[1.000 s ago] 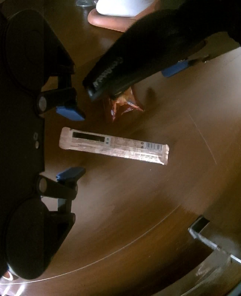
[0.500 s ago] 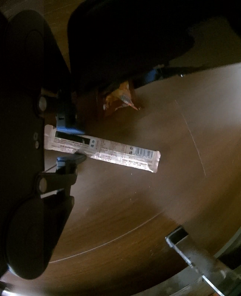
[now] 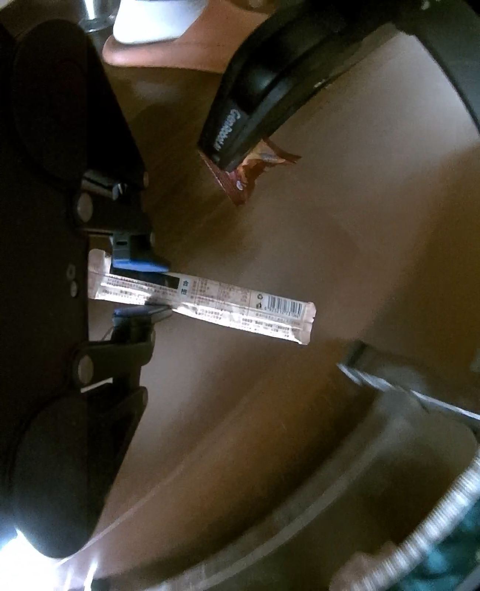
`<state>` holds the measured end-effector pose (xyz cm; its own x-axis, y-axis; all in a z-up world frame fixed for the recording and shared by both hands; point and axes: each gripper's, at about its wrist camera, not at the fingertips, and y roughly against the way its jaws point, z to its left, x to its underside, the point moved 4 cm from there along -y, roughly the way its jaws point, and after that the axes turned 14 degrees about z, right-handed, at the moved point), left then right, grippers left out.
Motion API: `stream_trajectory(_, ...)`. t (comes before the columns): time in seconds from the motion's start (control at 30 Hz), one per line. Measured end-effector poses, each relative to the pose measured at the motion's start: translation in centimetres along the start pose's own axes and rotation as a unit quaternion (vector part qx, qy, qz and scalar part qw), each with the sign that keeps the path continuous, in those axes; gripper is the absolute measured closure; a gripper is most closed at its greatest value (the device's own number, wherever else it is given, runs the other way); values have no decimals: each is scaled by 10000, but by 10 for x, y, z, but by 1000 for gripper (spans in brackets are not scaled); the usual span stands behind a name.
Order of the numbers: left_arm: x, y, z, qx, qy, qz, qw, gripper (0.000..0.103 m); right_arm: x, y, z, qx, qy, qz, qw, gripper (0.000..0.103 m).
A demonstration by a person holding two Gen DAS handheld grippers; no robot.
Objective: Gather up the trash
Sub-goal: 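Grasp the orange chip bag with left tool while right tool grasps the white wrapper, then carry the chip bag and white wrapper up to the teal bin with both tools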
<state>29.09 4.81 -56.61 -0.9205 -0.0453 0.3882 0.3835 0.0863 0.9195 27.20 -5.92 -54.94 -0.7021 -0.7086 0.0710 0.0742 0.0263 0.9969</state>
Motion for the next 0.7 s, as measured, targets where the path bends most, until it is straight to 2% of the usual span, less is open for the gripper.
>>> stream_trajectory(0.17,22,55,-8,54,20,-342,9994,70,14,60,-3,-3,-337,-266,9991,86)
stream_trajectory(0.43,86,148,-10,249,48,-1142,9931,70,54,175,10,200,-566,-1060,9925,86)
stream_trajectory(0.53,111,185,-8,295,4,-1547,9875,70,70,217,14,346,-564,-1437,9874,86)
stream_trajectory(0.6,128,209,-11,195,-93,-1835,9828,70,78,249,18,438,-573,-1700,9828,86)
stream_trajectory(0.7,152,247,-12,147,-216,-2312,9726,70,92,294,21,592,-606,-2119,9736,86)
